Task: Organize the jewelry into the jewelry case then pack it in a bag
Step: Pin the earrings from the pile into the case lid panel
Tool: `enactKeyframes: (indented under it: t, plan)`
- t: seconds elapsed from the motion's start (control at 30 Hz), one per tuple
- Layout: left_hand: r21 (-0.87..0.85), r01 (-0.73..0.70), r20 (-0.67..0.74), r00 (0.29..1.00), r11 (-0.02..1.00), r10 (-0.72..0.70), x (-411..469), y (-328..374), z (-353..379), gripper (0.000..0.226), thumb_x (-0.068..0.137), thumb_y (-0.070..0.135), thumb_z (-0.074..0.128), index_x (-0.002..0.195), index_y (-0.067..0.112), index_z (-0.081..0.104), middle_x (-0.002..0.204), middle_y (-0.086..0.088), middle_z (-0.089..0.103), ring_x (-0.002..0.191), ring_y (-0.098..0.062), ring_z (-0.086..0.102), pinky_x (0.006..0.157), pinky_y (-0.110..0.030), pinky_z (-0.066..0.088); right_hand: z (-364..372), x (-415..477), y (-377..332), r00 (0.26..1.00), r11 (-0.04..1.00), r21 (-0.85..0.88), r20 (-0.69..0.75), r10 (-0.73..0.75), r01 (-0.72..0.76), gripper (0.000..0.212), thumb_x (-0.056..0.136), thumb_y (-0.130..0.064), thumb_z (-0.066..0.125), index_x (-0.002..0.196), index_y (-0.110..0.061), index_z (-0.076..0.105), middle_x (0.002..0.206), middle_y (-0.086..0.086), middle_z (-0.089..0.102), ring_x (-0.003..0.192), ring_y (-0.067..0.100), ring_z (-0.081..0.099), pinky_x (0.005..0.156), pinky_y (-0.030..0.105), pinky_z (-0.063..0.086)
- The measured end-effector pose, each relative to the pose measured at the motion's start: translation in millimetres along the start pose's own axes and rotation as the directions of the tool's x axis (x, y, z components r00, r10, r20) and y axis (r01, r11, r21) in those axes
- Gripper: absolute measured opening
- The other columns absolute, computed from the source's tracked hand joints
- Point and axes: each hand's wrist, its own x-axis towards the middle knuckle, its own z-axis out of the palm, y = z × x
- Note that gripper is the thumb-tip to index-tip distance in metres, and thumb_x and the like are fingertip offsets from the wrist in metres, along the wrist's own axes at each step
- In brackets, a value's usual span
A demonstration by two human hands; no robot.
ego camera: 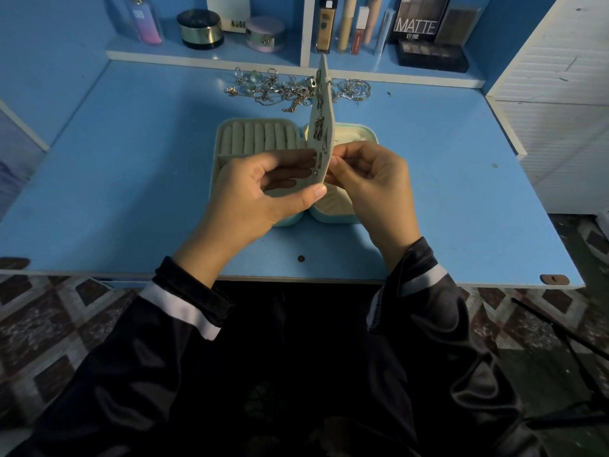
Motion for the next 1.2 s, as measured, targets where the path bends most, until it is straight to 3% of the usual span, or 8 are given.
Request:
enactKeyframes:
  t: [0.77,1.2]
  plan:
    - [0.023,-0.002,-0.002,1.0,1.0,0.002,-1.1,1.3,-0.4,0.056,0.074,0.032,0.079,0.122,0.005,0.066,0.115,-0.002,0.072,0.108,-0.015,0.068,0.099,-0.038,0.052,1.0,1.0,-1.2,1.0,1.0,-0.004,0.01,-0.019,0.019,0.006,0.091,0.003,0.061,0.091,0.001,0.066,0.088,0.021,0.071,0.079,0.021,0.071,0.078,0.031,0.058]
    - [0.025,-0.007,-0.003,1.0,1.0,0.007,-0.6,1.9,-0.2,0.054,0.075,0.025,0.081,0.121,0.003,0.066,0.114,-0.003,0.072,0.107,-0.015,0.069,0.099,-0.039,0.053,-1.1,4.8,-0.3,0.993,0.985,-0.134,0.061,-0.103,0.111,0.01,0.091,0.002,0.061,0.095,0.007,0.067,0.089,0.02,0.072,0.083,0.027,0.071,0.077,0.027,0.057]
